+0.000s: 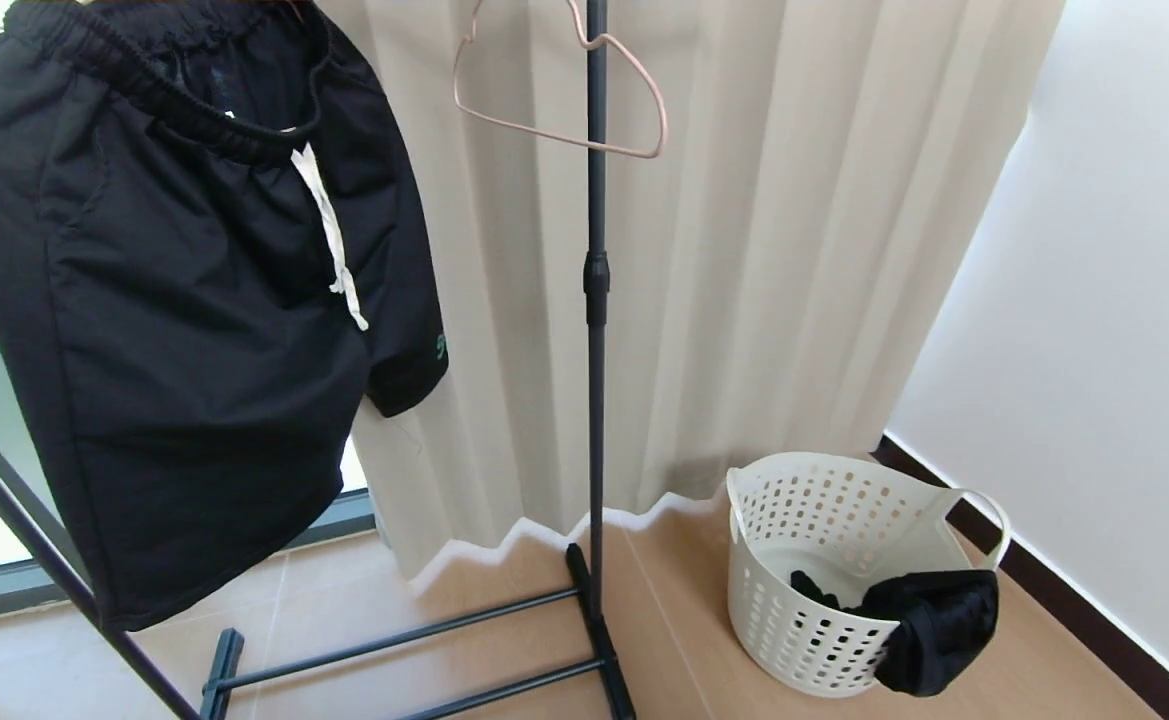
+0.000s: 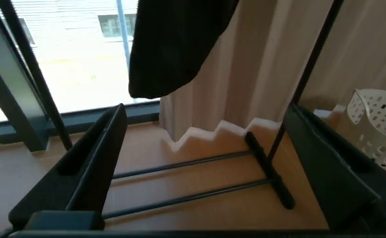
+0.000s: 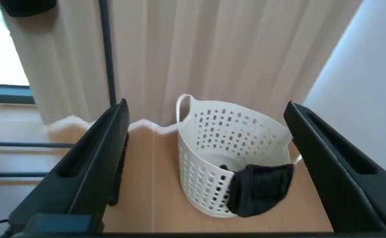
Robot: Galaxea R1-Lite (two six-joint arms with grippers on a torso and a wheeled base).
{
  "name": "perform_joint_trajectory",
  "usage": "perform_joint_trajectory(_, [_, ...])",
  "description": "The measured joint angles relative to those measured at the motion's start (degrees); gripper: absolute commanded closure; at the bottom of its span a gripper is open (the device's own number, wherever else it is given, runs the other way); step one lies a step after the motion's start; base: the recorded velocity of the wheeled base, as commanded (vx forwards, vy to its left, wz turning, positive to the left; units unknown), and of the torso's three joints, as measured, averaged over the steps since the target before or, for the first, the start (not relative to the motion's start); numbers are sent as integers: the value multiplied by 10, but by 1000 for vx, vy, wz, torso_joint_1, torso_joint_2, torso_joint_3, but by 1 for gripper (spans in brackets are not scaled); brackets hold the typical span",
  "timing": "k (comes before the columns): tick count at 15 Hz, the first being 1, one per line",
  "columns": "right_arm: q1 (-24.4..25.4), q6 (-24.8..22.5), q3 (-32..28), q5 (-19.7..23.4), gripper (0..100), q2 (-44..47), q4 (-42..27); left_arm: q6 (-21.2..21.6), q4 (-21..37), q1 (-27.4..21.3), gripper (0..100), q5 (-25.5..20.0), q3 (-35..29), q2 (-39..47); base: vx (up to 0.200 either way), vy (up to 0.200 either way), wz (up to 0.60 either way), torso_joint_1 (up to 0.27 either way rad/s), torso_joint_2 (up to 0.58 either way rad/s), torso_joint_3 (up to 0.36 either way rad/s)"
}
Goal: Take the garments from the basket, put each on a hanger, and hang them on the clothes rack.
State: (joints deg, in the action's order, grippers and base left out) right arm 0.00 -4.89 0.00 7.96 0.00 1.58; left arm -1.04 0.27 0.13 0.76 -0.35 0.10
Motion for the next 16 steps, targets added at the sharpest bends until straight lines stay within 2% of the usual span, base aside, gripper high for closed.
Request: perform_joint_trajectory(16, [0, 0, 0, 0, 0, 0, 0, 0, 1, -1, 0, 0, 0, 0, 0, -200, 0, 2, 1, 2])
